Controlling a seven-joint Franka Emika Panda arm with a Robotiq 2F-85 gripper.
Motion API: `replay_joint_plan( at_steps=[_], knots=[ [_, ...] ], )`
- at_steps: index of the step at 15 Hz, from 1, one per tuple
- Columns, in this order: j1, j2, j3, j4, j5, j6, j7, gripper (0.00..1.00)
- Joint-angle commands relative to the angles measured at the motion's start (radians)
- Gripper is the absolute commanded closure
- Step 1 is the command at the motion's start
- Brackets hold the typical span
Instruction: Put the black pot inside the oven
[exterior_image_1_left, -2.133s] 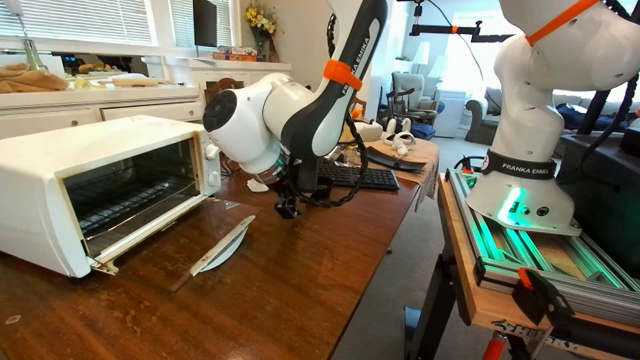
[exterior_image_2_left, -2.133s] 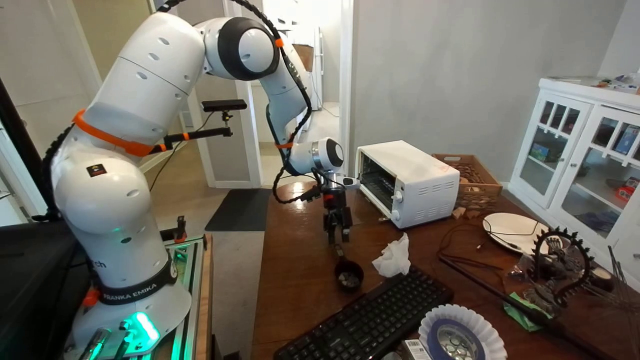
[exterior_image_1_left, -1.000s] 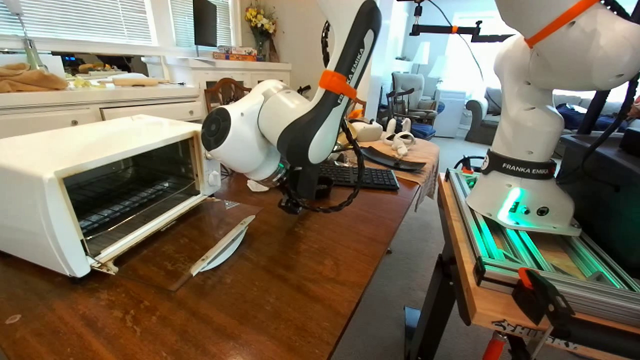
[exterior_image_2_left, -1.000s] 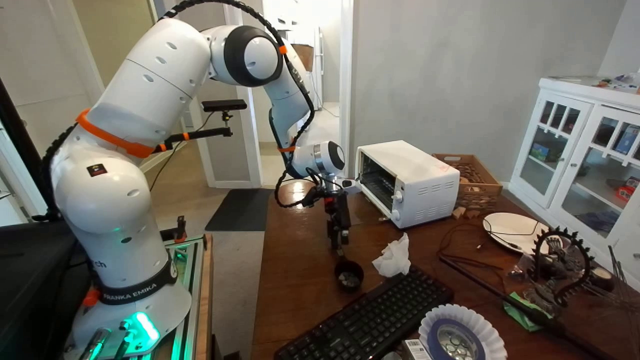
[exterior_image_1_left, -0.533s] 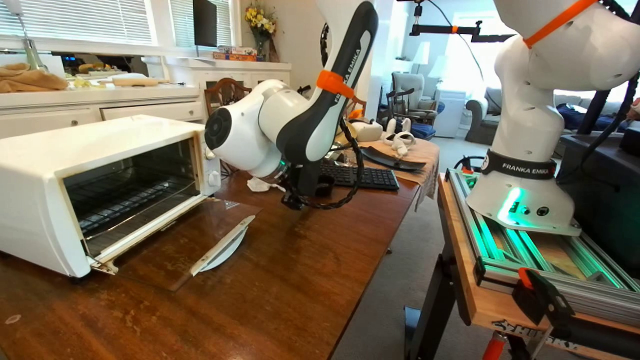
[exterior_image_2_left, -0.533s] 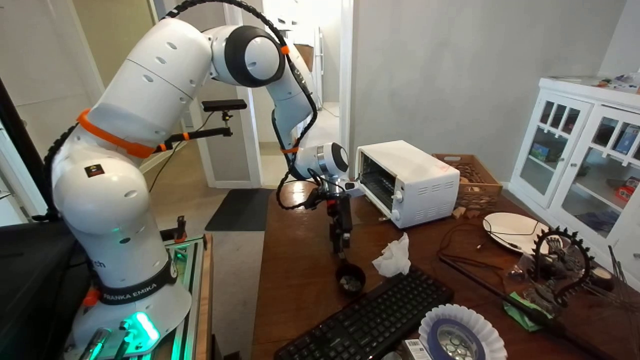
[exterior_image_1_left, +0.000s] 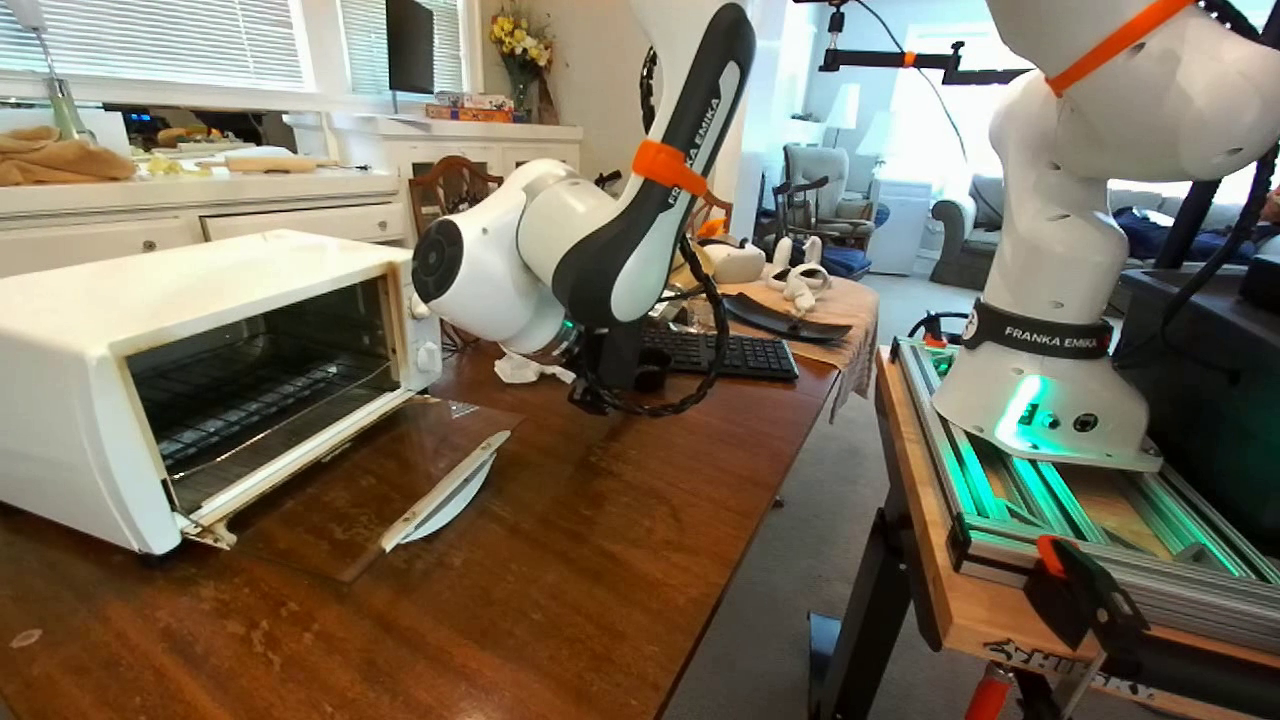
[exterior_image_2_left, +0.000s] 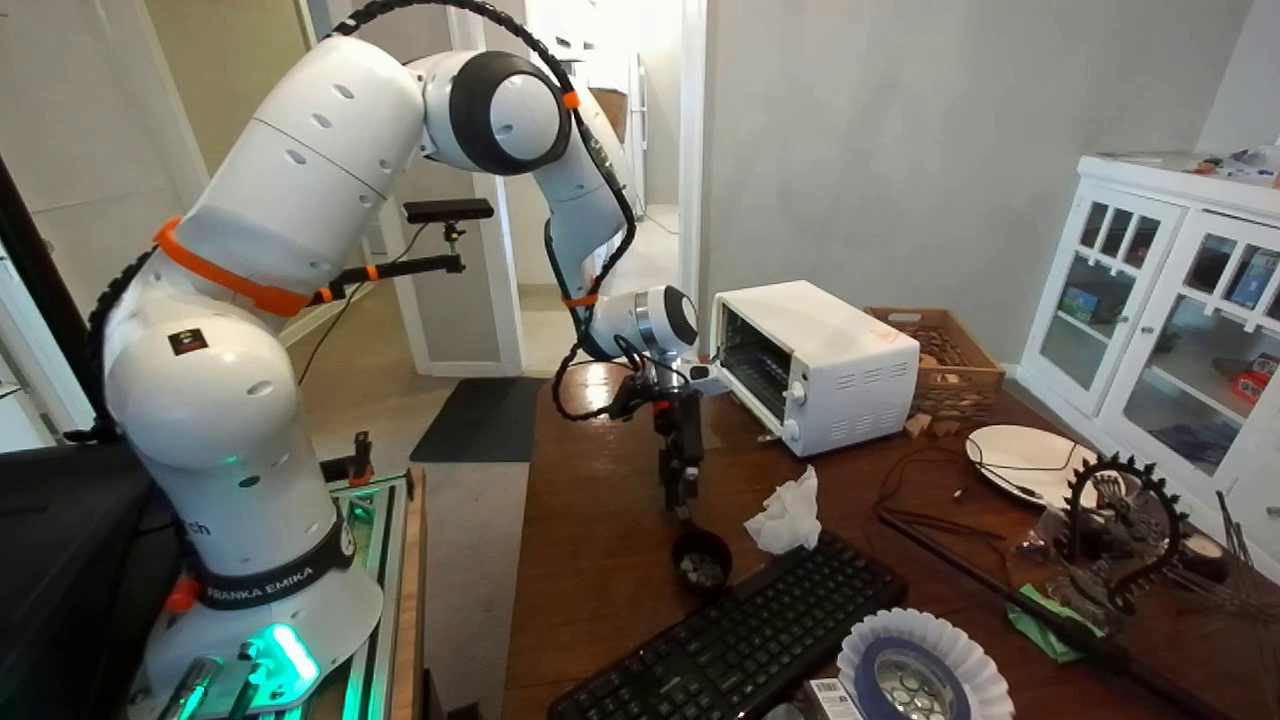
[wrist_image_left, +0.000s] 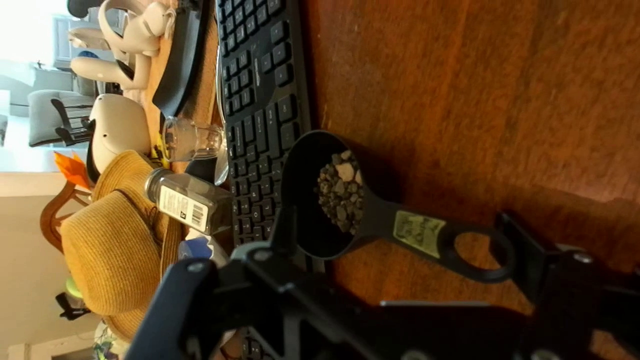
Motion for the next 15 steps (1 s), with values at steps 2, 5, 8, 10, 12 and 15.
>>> replay_joint_plan(
  at_steps=[2,5,8,10,12,15],
  knots=[
    [0.004,-0.007,0.014,0.000,-0.022,-0.046,0.032,0.30],
    [0.004,-0.007,0.016,0.003,-0.023,-0.057,0.035,0.54],
    [0.004,-0.006,0.020,0.008,-0.023,-0.069,0.037,0.76],
    [0.004,-0.006,0.022,0.011,-0.023,-0.073,0.038,0.92],
    [0.004,-0.006,0.025,0.015,-0.026,-0.084,0.038,1.00],
    [0.002,-0.004,0.031,0.022,-0.042,-0.112,0.040,0.97]
  ],
)
